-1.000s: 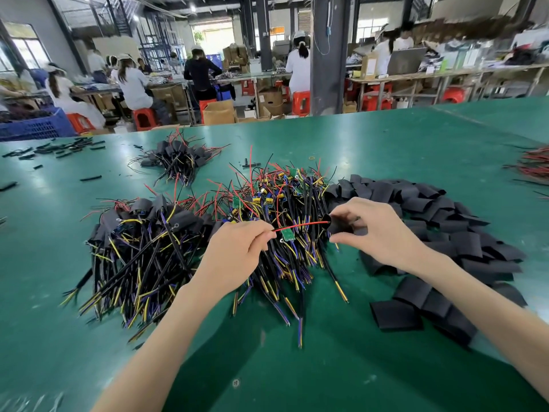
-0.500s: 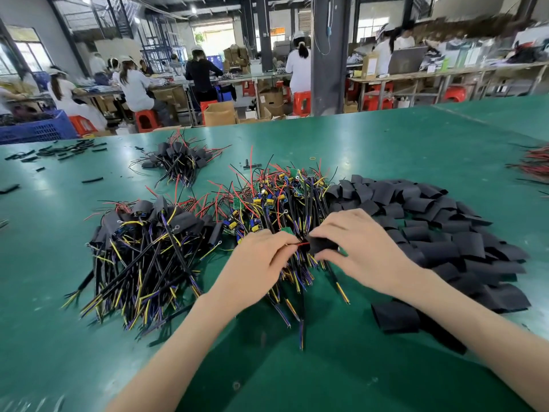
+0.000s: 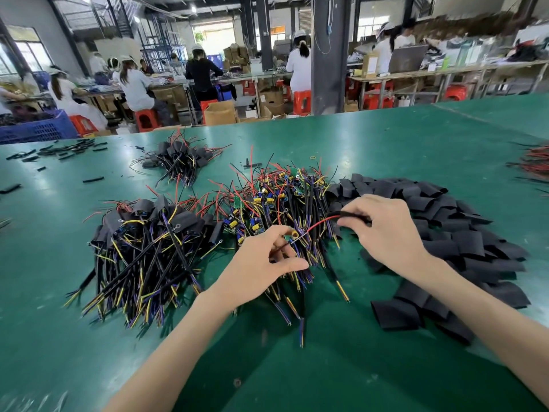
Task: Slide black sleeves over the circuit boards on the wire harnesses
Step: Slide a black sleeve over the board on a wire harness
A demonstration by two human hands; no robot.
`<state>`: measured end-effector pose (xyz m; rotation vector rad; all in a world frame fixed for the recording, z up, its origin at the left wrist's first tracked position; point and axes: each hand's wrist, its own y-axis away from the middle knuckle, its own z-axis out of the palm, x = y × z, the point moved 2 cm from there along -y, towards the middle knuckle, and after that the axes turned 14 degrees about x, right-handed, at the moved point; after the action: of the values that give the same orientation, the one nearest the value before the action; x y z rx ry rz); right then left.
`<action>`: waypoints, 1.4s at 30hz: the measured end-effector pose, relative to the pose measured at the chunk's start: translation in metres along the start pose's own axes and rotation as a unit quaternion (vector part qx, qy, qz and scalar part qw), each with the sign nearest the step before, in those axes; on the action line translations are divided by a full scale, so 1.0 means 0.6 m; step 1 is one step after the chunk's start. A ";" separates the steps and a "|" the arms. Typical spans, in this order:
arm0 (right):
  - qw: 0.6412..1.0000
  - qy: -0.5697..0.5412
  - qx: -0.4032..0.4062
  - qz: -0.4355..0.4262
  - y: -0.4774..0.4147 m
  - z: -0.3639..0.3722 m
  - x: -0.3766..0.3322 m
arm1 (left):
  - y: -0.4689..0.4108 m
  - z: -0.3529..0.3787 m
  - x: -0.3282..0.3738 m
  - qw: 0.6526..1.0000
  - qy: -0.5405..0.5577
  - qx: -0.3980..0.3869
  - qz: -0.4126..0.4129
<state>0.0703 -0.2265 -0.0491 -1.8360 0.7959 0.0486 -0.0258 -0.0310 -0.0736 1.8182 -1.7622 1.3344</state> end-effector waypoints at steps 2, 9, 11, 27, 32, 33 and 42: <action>1.000 -0.004 0.007 0.003 0.001 0.001 0.002 | -0.001 -0.002 0.002 1.000 0.002 0.015 0.006; 0.998 0.000 -0.041 -0.047 0.002 0.001 -0.004 | -0.005 -0.015 0.012 0.989 -0.038 0.115 0.080; 0.995 -0.005 -0.062 -0.072 0.006 0.003 -0.010 | -0.006 -0.016 0.013 0.985 -0.063 0.123 0.101; 0.986 -0.046 -0.098 -0.129 0.030 0.024 -0.022 | 0.002 -0.011 0.024 0.974 -0.086 0.115 0.173; 0.980 -0.058 -0.128 -0.143 0.034 0.022 -0.031 | 0.004 -0.006 0.023 0.973 -0.093 0.101 0.183; 0.978 -0.057 -0.134 -0.147 0.036 0.023 -0.034 | 0.005 -0.004 0.022 0.975 -0.089 0.097 0.176; 0.982 -0.043 -0.116 -0.146 0.037 0.021 -0.039 | 0.010 -0.005 0.030 0.991 0.011 0.095 0.097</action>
<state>0.0444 -0.2088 -0.0630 -2.1412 0.4694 0.0333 -0.0354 -0.0416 -0.0607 1.7546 -1.8981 1.6414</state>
